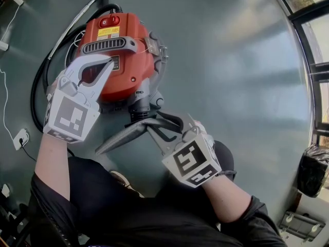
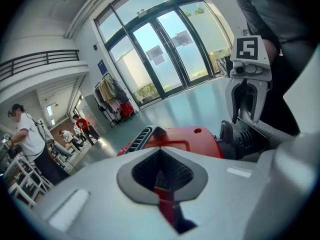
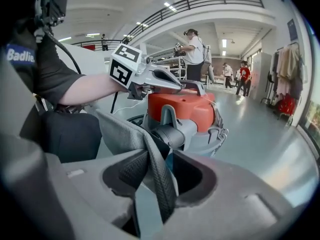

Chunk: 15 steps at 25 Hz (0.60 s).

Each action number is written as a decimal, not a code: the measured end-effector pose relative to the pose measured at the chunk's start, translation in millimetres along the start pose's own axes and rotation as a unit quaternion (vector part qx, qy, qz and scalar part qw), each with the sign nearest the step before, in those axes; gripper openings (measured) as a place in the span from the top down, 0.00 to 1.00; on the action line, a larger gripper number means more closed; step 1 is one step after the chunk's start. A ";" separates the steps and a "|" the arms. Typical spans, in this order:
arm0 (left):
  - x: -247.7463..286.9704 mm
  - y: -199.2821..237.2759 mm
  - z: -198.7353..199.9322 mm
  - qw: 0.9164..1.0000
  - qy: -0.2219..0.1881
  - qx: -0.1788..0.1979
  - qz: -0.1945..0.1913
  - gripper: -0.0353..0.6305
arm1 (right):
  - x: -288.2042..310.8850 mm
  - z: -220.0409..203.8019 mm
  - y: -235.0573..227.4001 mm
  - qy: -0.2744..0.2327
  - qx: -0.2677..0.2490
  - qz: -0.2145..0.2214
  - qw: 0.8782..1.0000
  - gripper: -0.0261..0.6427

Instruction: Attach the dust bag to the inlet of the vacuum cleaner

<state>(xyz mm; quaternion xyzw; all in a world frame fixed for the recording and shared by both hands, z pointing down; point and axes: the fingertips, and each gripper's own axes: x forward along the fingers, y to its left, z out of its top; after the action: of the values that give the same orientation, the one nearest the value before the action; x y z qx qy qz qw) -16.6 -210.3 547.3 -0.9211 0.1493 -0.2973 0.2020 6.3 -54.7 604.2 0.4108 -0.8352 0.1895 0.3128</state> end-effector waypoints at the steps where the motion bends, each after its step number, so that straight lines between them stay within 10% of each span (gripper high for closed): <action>1: 0.0 0.1 0.3 1.000 0.000 0.000 0.000 0.93 | -0.4 0.1 0.4 0.002 -0.005 -0.001 1.000 0.75; 15: 0.0 1.2 -1.0 1.000 -0.003 0.002 0.005 0.93 | 2.3 7.5 10.7 0.035 -0.085 -0.013 0.996 0.52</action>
<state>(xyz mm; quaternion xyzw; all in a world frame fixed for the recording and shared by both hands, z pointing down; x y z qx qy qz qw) -17.4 -211.7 547.5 -0.9207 0.1528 -0.2941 0.2063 -6.1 -54.0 599.6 0.3869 -0.8311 0.1279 0.3784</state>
